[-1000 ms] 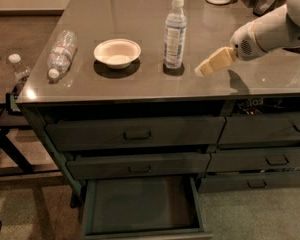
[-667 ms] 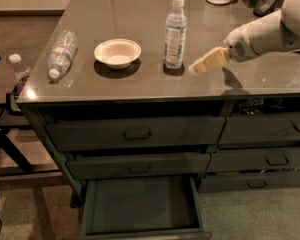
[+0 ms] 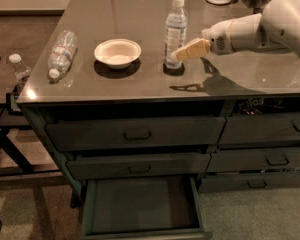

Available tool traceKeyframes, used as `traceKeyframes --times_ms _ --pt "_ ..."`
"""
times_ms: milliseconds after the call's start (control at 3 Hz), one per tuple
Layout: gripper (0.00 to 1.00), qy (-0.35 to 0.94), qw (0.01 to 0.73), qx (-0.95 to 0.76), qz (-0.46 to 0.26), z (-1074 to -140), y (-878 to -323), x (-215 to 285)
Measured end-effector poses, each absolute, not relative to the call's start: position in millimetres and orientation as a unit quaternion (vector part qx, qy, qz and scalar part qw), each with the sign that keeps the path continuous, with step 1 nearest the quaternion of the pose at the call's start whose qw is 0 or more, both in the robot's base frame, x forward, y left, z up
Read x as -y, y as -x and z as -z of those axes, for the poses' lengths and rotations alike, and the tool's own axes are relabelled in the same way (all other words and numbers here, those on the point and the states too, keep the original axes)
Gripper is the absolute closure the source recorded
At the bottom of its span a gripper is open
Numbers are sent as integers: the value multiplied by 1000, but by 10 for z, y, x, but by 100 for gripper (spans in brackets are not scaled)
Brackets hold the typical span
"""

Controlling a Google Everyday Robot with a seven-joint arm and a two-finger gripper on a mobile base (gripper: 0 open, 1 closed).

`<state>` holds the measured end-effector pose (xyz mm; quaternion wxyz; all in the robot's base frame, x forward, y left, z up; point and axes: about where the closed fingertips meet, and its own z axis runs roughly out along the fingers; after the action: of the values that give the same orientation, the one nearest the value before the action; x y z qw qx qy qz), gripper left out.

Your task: Place blue plastic bottle into bottom drawer

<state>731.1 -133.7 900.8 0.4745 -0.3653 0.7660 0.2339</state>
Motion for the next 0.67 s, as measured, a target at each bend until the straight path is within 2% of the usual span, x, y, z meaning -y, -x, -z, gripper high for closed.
traceKeyframes --times_ms 667 --pt "0 373 481 -760 -228 -9002 -7375 1273"
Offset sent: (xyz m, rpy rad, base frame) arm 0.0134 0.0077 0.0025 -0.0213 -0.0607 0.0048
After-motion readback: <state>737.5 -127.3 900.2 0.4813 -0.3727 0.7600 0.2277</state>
